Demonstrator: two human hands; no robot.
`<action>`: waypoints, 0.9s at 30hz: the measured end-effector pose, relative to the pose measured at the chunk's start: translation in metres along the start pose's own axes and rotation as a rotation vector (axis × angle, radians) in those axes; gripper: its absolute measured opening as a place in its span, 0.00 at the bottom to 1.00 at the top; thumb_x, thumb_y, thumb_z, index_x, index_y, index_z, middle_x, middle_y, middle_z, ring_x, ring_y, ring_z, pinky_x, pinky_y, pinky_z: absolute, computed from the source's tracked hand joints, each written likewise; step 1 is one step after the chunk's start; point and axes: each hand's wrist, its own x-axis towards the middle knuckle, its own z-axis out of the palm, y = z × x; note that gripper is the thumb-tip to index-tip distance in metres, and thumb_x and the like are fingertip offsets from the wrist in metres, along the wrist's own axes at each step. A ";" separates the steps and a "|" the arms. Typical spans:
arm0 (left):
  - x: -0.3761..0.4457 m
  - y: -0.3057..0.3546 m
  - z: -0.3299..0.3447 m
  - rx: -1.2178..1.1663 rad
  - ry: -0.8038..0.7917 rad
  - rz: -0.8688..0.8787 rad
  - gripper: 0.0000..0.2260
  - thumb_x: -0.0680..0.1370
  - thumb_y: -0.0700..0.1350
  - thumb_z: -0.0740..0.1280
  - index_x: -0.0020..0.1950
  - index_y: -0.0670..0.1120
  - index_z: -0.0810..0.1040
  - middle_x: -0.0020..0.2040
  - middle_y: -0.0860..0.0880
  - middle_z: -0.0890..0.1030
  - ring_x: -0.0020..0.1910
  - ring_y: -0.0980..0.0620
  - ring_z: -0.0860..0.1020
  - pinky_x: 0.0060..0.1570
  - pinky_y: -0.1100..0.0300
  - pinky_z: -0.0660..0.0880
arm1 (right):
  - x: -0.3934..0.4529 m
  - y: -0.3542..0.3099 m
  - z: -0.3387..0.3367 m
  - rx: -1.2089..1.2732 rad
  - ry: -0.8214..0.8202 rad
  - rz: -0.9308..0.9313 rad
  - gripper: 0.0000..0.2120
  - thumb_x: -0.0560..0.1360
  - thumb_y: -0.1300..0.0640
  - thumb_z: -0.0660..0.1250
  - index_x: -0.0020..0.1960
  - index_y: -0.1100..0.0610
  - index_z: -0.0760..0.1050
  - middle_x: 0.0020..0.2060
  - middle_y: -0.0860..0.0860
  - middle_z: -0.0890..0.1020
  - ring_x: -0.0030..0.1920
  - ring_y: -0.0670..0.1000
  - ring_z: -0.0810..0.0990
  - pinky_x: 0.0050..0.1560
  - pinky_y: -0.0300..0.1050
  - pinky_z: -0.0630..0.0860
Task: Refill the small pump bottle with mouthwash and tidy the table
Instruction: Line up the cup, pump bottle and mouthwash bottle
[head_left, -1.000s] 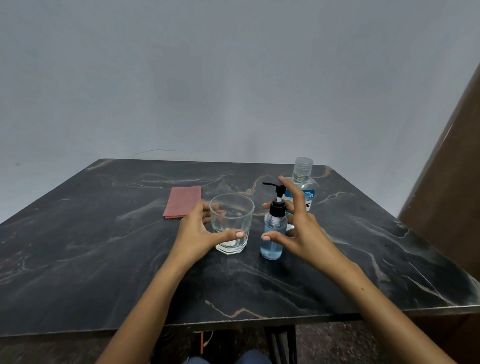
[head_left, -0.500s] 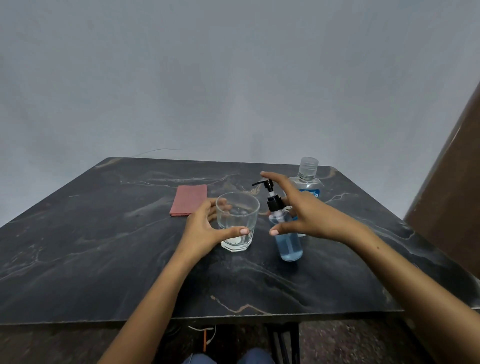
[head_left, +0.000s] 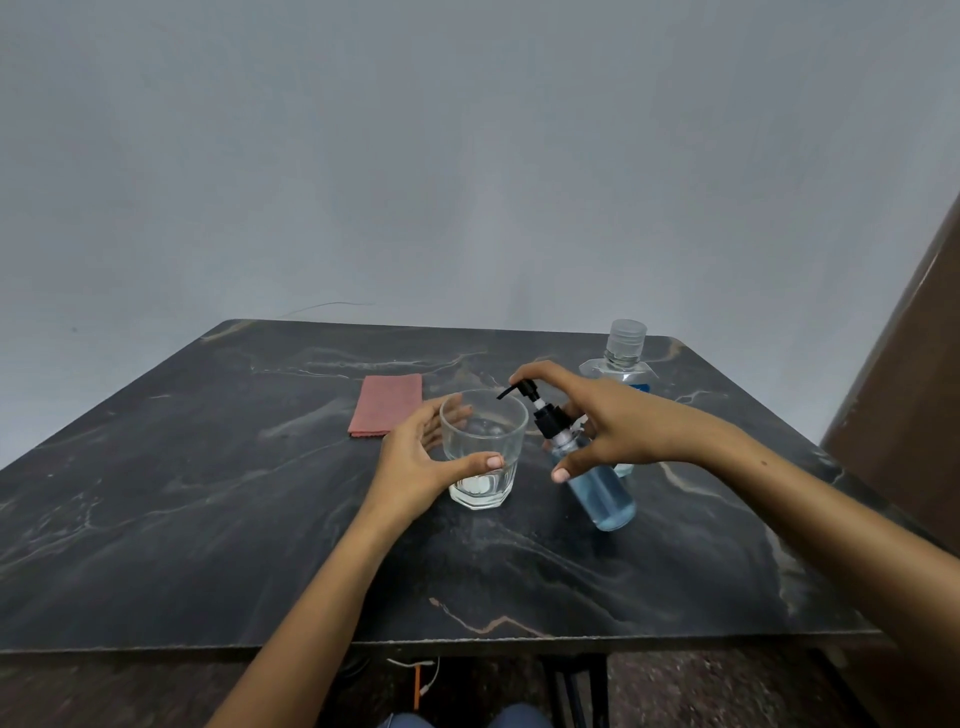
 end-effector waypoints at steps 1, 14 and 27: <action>0.000 0.000 0.000 -0.003 -0.001 -0.002 0.40 0.54 0.54 0.79 0.64 0.52 0.72 0.59 0.53 0.80 0.59 0.61 0.77 0.60 0.64 0.71 | 0.000 -0.001 0.000 -0.012 0.001 0.000 0.42 0.66 0.57 0.77 0.69 0.42 0.56 0.46 0.46 0.80 0.40 0.39 0.79 0.42 0.33 0.72; 0.001 -0.003 0.000 0.001 0.001 -0.015 0.43 0.52 0.58 0.79 0.65 0.52 0.72 0.59 0.54 0.80 0.59 0.60 0.77 0.60 0.63 0.71 | 0.002 -0.013 -0.001 -0.099 0.136 0.029 0.35 0.63 0.55 0.79 0.64 0.44 0.66 0.44 0.49 0.82 0.36 0.41 0.78 0.42 0.42 0.75; 0.001 -0.002 0.000 0.004 -0.004 -0.013 0.41 0.54 0.57 0.79 0.65 0.53 0.71 0.59 0.54 0.80 0.59 0.60 0.77 0.57 0.66 0.71 | 0.001 -0.014 0.001 -0.103 0.149 0.060 0.34 0.62 0.54 0.79 0.62 0.43 0.67 0.40 0.43 0.79 0.38 0.39 0.77 0.38 0.34 0.71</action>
